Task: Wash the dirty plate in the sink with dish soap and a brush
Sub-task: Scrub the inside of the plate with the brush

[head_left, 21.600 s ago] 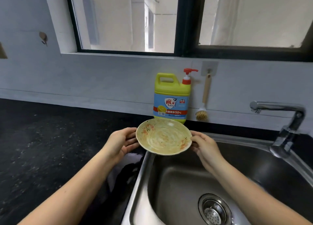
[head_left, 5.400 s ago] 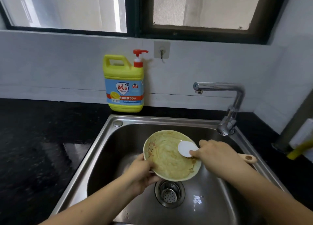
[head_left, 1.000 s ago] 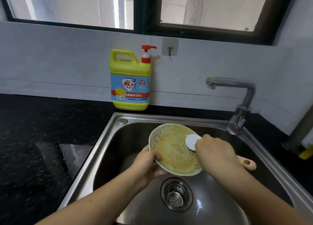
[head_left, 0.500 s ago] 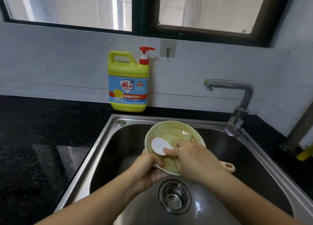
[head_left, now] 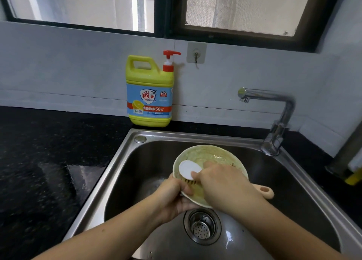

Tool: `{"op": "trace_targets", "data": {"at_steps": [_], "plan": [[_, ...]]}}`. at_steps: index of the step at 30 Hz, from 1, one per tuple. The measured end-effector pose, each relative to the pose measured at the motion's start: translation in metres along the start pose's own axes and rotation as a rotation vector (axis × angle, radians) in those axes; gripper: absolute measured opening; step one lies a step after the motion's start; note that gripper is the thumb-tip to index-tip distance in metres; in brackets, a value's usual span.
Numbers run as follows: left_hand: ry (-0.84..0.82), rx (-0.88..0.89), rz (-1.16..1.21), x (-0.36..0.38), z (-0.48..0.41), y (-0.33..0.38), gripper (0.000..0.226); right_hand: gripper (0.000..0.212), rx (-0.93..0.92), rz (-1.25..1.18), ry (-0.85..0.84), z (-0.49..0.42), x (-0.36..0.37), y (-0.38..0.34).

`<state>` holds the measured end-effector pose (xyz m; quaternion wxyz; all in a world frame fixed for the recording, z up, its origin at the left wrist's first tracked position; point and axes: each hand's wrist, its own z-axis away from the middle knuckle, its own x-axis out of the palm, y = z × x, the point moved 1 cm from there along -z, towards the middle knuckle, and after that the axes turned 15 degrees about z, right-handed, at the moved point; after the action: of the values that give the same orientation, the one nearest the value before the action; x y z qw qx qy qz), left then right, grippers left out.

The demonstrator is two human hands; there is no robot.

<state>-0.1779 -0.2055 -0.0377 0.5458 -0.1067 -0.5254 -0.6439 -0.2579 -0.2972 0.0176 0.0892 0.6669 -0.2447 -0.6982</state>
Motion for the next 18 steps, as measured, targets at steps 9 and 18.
{"op": "trace_targets", "data": {"at_steps": [9, 18], "plan": [[0.06, -0.066, -0.061, 0.004, 0.002, 0.003, 0.043, 0.038, 0.26, -0.002, -0.019, -0.005, 0.026, 0.032], [0.152, 0.074, -0.146, 0.002, 0.003, 0.008, 0.05, 0.027, 0.331, 0.077, -0.301, 0.0, 0.02, 0.05]]}}
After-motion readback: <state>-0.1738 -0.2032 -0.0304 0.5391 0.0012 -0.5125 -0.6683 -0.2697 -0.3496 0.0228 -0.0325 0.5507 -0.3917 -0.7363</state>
